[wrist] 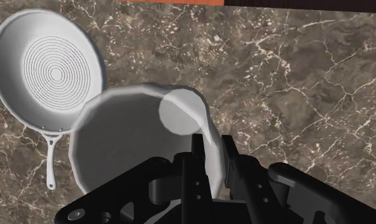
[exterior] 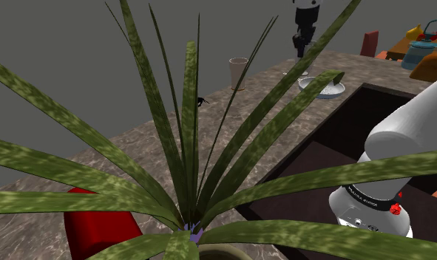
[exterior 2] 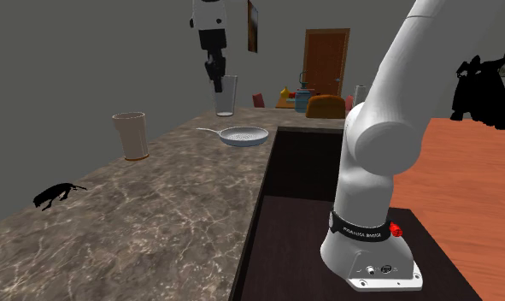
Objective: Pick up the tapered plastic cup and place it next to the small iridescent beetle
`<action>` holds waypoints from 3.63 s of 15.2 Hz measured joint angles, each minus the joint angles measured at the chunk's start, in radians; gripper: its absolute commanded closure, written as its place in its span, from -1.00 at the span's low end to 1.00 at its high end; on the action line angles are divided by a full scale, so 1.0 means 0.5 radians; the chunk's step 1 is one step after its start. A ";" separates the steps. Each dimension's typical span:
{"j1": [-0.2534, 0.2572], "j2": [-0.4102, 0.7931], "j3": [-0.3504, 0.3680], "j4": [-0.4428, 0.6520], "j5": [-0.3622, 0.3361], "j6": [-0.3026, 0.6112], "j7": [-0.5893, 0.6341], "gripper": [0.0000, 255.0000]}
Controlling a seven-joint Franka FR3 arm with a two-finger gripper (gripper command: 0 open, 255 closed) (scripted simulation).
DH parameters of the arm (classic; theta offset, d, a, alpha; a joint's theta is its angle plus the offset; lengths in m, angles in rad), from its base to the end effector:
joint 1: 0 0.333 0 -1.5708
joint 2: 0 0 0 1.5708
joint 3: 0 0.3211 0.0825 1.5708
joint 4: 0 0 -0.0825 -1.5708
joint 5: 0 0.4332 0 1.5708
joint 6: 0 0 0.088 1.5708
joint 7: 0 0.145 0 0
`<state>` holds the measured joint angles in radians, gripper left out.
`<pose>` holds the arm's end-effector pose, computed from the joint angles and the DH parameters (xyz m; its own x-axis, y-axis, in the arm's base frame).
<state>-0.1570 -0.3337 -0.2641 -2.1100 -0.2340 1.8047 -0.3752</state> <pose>0.4498 -0.2409 0.5080 0.9992 0.0169 -0.0373 0.0219 -0.9901 0.1384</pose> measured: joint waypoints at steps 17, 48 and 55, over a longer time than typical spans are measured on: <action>0.253 0.474 0.339 0.362 0.154 0.015 0.539 1.00; 0.676 1.931 0.613 1.903 0.157 -0.164 1.201 1.00; 0.671 1.955 0.611 1.755 0.151 0.007 1.222 1.00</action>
<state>0.1785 0.6440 0.0415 -1.2324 -0.1586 1.8083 0.2356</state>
